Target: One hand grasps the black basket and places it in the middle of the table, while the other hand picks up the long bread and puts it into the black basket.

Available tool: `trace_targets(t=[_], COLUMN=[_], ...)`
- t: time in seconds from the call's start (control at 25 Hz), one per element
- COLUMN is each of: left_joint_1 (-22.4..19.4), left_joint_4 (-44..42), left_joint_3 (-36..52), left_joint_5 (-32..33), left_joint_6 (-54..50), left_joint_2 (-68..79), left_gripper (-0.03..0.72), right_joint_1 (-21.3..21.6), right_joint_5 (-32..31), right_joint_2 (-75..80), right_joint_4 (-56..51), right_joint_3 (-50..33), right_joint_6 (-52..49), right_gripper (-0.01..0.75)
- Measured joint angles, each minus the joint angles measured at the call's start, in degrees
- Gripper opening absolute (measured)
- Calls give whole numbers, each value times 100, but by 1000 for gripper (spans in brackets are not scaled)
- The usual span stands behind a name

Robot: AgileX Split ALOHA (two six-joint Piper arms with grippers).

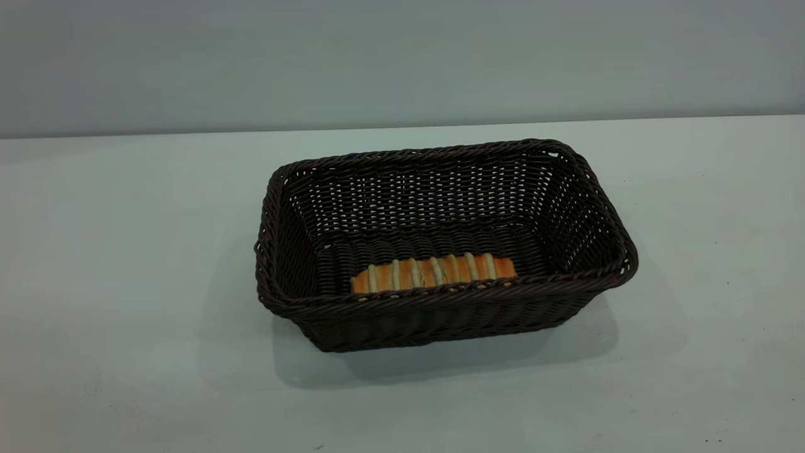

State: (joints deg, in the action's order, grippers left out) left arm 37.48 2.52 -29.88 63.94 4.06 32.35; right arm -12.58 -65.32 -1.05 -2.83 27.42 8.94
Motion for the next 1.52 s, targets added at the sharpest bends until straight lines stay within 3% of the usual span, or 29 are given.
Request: trace_targets(t=[0.48,0.76,0.88,1.12,1.2,1.32,1.52], left_joint_1=[0,-53,-702,-2815,-3256,-3636,-3724], left_joint_4=[-128,-128,-128,-128,-128,-128,-128], left_joint_3=[203,203,203,203,203,203,203], left_joint_5=[-26,-2,22,27,38,50,82], left_joint_6=[-327,-327,-327,-327,-327,-327,-327], left_joint_2=[-1763,-2417,-2462,-2668,-2902,-3277,-3359], left_gripper=[590,590,590,590,590,590,590], right_joint_1=[0,634,647,647,647,647,647], right_joint_5=[0,0,0,0,0,0,0], right_joint_2=[-2,-9,-9,-9,-9,-9,-9], right_joint_4=[-2,-23,-27,-29,-29,-29,-34], right_joint_3=[0,0,0,0,0,0,0], right_joint_6=[0,0,0,0,0,0,0], right_gripper=[384,330,306,255,241,238,238])
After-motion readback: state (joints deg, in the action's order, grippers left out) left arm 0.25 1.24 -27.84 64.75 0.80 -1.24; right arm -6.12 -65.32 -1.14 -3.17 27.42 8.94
